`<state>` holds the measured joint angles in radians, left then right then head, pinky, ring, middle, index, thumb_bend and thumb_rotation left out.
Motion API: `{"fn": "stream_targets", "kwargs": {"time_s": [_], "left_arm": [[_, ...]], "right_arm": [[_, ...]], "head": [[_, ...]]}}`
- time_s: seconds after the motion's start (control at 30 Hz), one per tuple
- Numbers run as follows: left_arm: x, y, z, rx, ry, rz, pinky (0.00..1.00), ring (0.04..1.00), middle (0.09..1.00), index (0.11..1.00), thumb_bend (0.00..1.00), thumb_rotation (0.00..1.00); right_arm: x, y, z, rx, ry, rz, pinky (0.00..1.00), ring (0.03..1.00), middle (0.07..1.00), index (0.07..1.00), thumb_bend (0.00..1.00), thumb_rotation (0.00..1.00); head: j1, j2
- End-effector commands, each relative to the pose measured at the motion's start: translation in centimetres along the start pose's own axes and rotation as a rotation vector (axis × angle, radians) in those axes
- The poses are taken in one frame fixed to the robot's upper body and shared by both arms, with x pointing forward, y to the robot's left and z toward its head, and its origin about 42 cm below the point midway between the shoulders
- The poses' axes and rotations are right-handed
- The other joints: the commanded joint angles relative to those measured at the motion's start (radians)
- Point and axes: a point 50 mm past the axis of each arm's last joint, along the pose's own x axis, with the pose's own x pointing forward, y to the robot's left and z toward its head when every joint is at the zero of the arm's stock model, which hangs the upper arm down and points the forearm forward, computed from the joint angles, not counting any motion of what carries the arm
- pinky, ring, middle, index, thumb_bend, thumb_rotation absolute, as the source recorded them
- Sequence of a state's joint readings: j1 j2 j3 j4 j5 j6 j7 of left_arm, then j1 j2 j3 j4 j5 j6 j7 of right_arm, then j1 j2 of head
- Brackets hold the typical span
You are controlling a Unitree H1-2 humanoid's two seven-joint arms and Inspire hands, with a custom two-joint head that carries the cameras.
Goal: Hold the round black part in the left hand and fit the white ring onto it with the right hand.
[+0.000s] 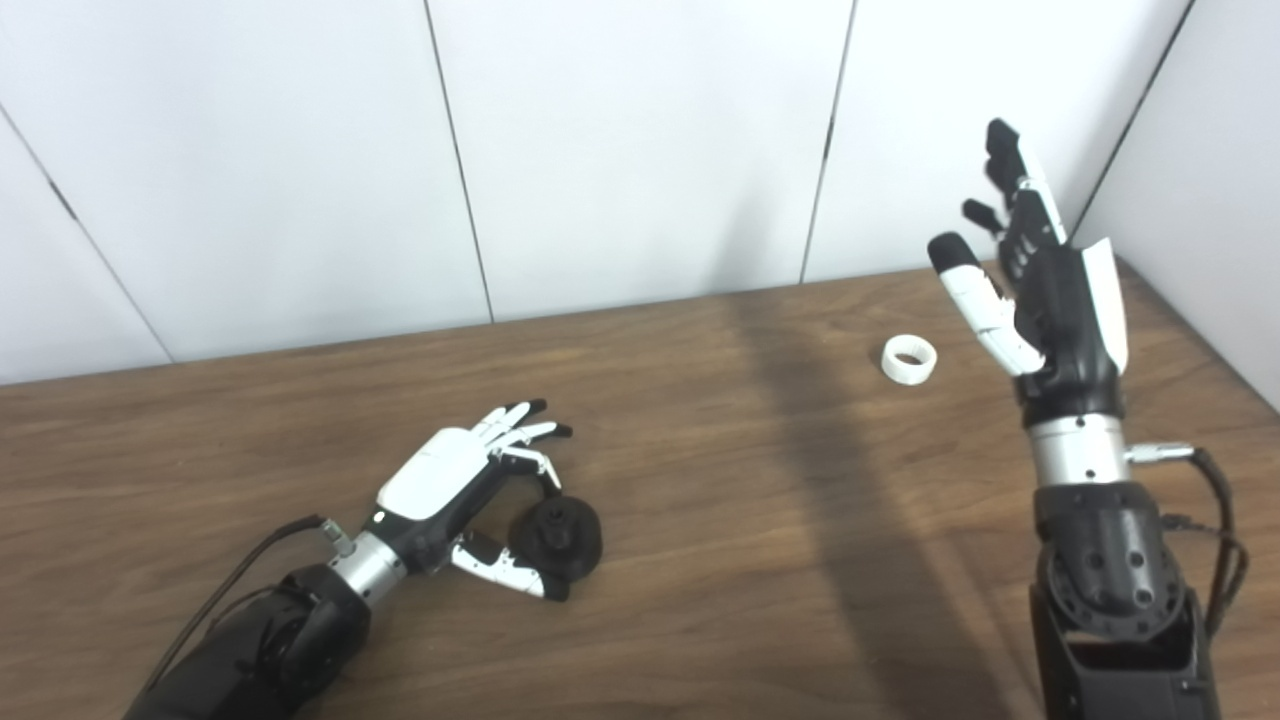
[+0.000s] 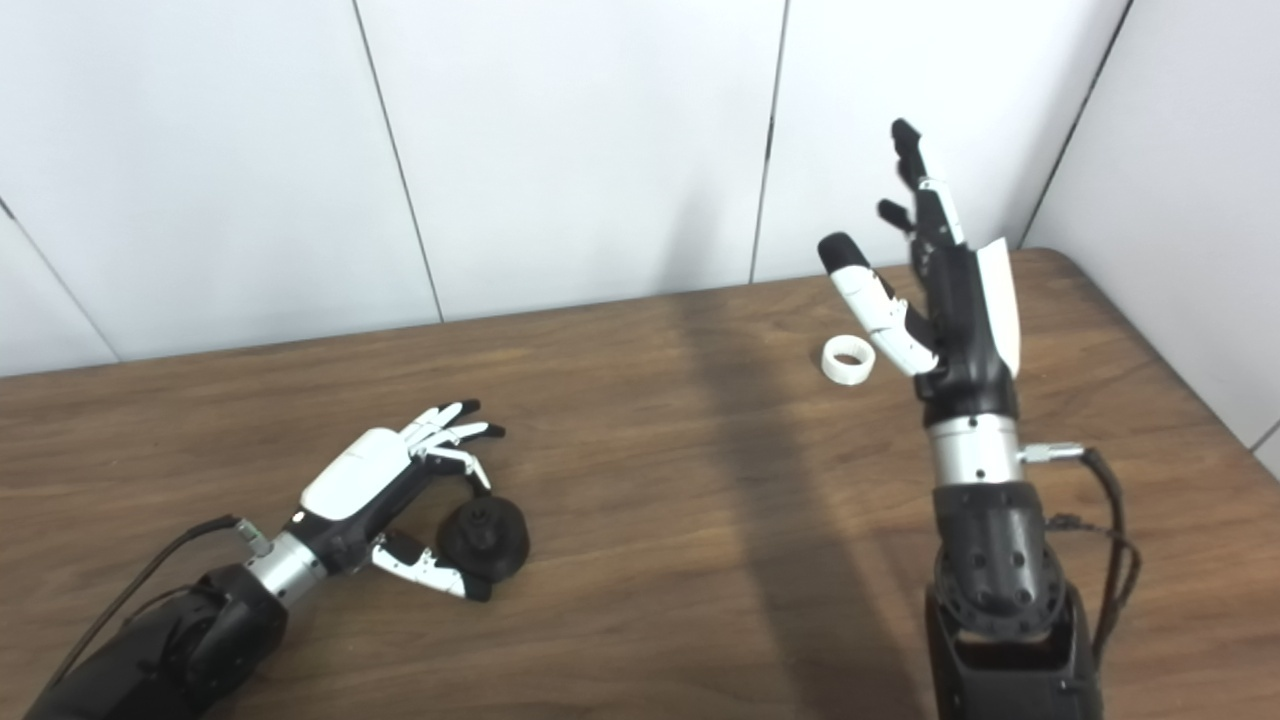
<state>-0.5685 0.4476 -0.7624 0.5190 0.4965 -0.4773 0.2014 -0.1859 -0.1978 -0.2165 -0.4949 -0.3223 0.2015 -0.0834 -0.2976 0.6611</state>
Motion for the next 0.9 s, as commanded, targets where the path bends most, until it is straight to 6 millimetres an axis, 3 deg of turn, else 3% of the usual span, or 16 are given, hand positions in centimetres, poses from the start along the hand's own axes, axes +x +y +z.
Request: {"fn": "stream_targets", "kwargs": {"time_s": [0.0,0.1,0.23,0.37,0.67,0.87], "left_arm": [[-1.2,-2.7,0.2,0.009,0.006,-0.152,1.0,1.0,0.897,0.48,0.52,0.06],[-1.3,-2.8,0.3,0.0,0.003,-0.158,1.0,1.0,0.897,0.48,0.52,0.06],[-1.2,-3.1,0.7,-0.009,-0.003,-0.159,1.0,1.0,0.898,0.48,0.52,0.06],[-1.2,-3.4,0.9,-0.022,-0.006,-0.152,1.0,1.0,0.899,0.48,0.52,0.06],[-1.6,-3.7,0.9,-0.034,-0.004,-0.155,1.0,1.0,0.902,0.481,0.52,0.06],[-1.9,-3.6,0.7,-0.036,0.004,-0.157,1.0,1.0,0.905,0.48,0.52,0.06]], "right_arm": [[1.4,-0.9,1.3,-0.035,-0.061,-0.044,0.79,0.898,0.904,0.879,0.55,0.61],[2.1,-1.4,1.1,-0.046,-0.056,-0.033,0.76,0.885,0.893,0.862,0.56,0.47],[3.1,-2.7,0.0,-0.105,-0.031,0.003,0.8,0.894,0.894,0.858,0.59,0.4],[3.9,-3.8,-1.2,-0.163,-0.007,0.047,0.78,0.885,0.89,0.847,0.59,0.31],[6.1,-4.8,-5.0,-0.344,0.07,0.117,0.77,0.863,0.861,0.811,0.65,0.27],[8.1,-5.2,-5.7,-0.475,0.078,0.233,0.83,0.891,0.878,0.805,0.75,0.28]], "head": [[0.0,0.001],[-0.001,0.001],[0.008,-0.002],[0.003,-0.014],[-0.031,-0.021],[-0.048,-0.019]]}}
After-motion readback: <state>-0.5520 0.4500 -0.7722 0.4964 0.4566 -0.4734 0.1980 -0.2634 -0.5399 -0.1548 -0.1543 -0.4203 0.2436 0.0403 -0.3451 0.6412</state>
